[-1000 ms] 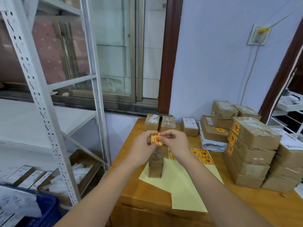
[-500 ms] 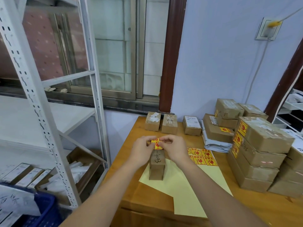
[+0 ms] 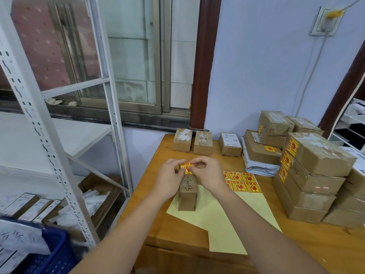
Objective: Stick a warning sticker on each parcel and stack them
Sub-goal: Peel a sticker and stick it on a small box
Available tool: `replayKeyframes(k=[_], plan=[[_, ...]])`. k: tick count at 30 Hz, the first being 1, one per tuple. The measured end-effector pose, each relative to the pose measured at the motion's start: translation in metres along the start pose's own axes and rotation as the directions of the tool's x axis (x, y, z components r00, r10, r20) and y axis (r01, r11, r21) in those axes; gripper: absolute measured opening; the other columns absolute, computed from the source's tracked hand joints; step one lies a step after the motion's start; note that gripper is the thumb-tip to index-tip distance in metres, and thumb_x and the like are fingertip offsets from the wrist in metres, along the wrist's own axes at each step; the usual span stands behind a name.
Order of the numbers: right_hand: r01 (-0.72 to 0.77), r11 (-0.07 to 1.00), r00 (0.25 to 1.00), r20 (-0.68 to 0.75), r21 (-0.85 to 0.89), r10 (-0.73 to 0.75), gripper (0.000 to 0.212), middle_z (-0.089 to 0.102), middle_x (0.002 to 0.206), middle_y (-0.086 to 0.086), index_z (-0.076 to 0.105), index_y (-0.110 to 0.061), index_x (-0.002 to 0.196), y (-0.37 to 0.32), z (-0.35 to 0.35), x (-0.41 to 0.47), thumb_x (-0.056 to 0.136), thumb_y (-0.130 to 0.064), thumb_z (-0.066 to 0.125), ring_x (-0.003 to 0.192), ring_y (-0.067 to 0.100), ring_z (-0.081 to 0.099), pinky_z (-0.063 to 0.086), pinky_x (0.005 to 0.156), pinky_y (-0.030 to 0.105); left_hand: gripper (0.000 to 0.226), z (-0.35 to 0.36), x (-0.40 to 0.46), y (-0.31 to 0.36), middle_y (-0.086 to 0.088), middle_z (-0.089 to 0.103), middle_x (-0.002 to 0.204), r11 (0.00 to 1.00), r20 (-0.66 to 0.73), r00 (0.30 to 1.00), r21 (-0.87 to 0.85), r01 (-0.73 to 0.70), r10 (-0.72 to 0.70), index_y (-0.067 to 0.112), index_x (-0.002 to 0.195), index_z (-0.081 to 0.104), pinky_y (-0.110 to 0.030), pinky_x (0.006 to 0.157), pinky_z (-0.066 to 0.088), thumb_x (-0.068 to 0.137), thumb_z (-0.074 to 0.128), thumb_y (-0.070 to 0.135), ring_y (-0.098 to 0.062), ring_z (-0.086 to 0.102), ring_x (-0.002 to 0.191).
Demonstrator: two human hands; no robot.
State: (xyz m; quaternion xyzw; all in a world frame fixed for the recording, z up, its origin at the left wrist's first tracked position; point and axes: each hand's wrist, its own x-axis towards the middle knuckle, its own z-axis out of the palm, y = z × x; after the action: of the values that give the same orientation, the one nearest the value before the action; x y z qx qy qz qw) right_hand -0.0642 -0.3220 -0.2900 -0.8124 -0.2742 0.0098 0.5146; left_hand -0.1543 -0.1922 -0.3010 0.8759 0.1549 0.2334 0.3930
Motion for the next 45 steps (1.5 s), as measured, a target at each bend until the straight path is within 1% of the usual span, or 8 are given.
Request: replayKeyframes(k=[9, 15, 22, 28, 34, 39, 42, 45], plan=[[-0.005, 1.000, 1.000, -0.010, 0.001, 0.005, 0.006, 0.070, 0.082, -0.011, 0.074, -0.018, 0.085, -0.003, 0.003, -0.004, 0.085, -0.013, 0.078, 0.074, 0.000, 0.063, 0.045, 0.059, 0.007, 0.039, 0.005, -0.004, 0.001, 0.012, 0.054, 0.131, 0.974, -0.003, 0.998, 0.218, -0.055, 0.057, 0.031, 0.145, 0.056, -0.028, 0.102, 0.039, 0.106, 0.051, 0.028, -0.009, 0.042, 0.123], [-0.062, 0.997, 0.998, -0.031, 0.034, 0.063, 0.013, 0.067, 0.095, -0.004, 0.070, -0.023, 0.083, 0.001, 0.004, -0.004, 0.082, -0.021, 0.083, 0.082, 0.008, 0.063, 0.046, 0.063, 0.018, 0.036, 0.006, -0.003, -0.010, 0.013, 0.049, 0.129, 0.995, 0.016, 1.000, 0.103, 0.003, -0.005, 0.035, 0.139, 0.062, -0.037, 0.107, 0.044, 0.104, 0.055, 0.031, -0.011, 0.045, 0.125], [-0.201, 0.954, 0.979, 0.085, 0.220, 0.187, 0.014, 0.071, 0.099, -0.001, 0.073, -0.017, 0.097, 0.003, -0.003, -0.004, 0.086, -0.017, 0.080, 0.093, 0.014, 0.067, 0.053, 0.067, 0.018, 0.036, 0.007, -0.004, -0.013, 0.007, 0.054, 0.127, 0.998, 0.021, 0.998, -0.017, 0.068, -0.067, 0.040, 0.138, 0.062, -0.041, 0.100, 0.050, 0.103, 0.055, 0.036, -0.013, 0.056, 0.114], [-0.323, 0.903, 0.923, 0.307, 0.284, 0.233, 0.029, 0.073, 0.114, 0.006, 0.073, -0.015, 0.115, 0.003, -0.023, 0.003, 0.087, -0.009, 0.078, 0.107, 0.020, 0.069, 0.059, 0.089, 0.030, 0.039, 0.009, -0.007, -0.009, 0.002, 0.054, 0.131, 0.994, 0.013, 0.996, -0.065, 0.092, -0.091, 0.035, 0.143, 0.059, -0.030, 0.093, 0.052, 0.104, 0.056, 0.033, -0.012, 0.058, 0.108], [-0.285, 0.941, 0.937, 0.262, 0.186, 0.232, 0.074, 0.054, 0.141, 0.003, 0.045, -0.018, 0.149, -0.008, -0.008, 0.008, 0.086, -0.037, 0.079, 0.130, 0.018, 0.052, 0.046, 0.100, 0.032, 0.037, 0.009, -0.008, -0.008, 0.001, 0.056, 0.128, 0.985, 0.017, 0.995, -0.137, 0.101, -0.099, 0.035, 0.141, 0.062, -0.022, 0.087, 0.045, 0.104, 0.055, 0.030, -0.012, 0.057, 0.109], [-0.337, 0.872, 0.927, 0.288, 0.354, 0.241, 0.018, 0.072, 0.103, 0.001, 0.068, -0.013, 0.112, -0.009, -0.001, -0.001, 0.094, -0.013, 0.072, 0.086, 0.012, 0.068, 0.052, 0.060, 0.018, 0.043, 0.010, -0.008, -0.009, -0.001, 0.053, 0.133, 0.973, 0.031, 0.990, -0.180, 0.142, -0.139, 0.034, 0.147, 0.054, -0.016, 0.082, 0.044, 0.104, 0.056, 0.031, -0.008, 0.054, 0.106], [-0.333, 0.860, 0.931, 0.280, 0.387, 0.235, 0.021, 0.074, 0.104, 0.001, 0.068, -0.014, 0.114, -0.008, 0.000, -0.001, 0.093, -0.015, 0.072, 0.085, 0.012, 0.071, 0.054, 0.060, 0.021, 0.055, 0.009, 0.001, -0.009, -0.004, 0.054, 0.136, 0.941, 0.101, 0.976, -0.264, 0.213, -0.193, 0.027, 0.156, 0.041, -0.023, 0.088, 0.049, 0.103, 0.059, 0.028, -0.013, 0.056, 0.113], [-0.334, 0.857, 0.931, 0.280, 0.392, 0.235, 0.015, 0.073, 0.101, -0.005, 0.068, -0.024, 0.107, -0.009, 0.002, -0.003, 0.094, -0.017, 0.072, 0.085, 0.008, 0.071, 0.055, 0.061, 0.021, 0.055, 0.001, 0.008, -0.007, -0.001, 0.055, 0.137, 0.867, 0.212, 0.941, -0.374, 0.328, -0.265, 0.023, 0.156, 0.039, -0.018, 0.076, 0.047, 0.104, 0.057, 0.024, -0.012, 0.058, 0.111]])
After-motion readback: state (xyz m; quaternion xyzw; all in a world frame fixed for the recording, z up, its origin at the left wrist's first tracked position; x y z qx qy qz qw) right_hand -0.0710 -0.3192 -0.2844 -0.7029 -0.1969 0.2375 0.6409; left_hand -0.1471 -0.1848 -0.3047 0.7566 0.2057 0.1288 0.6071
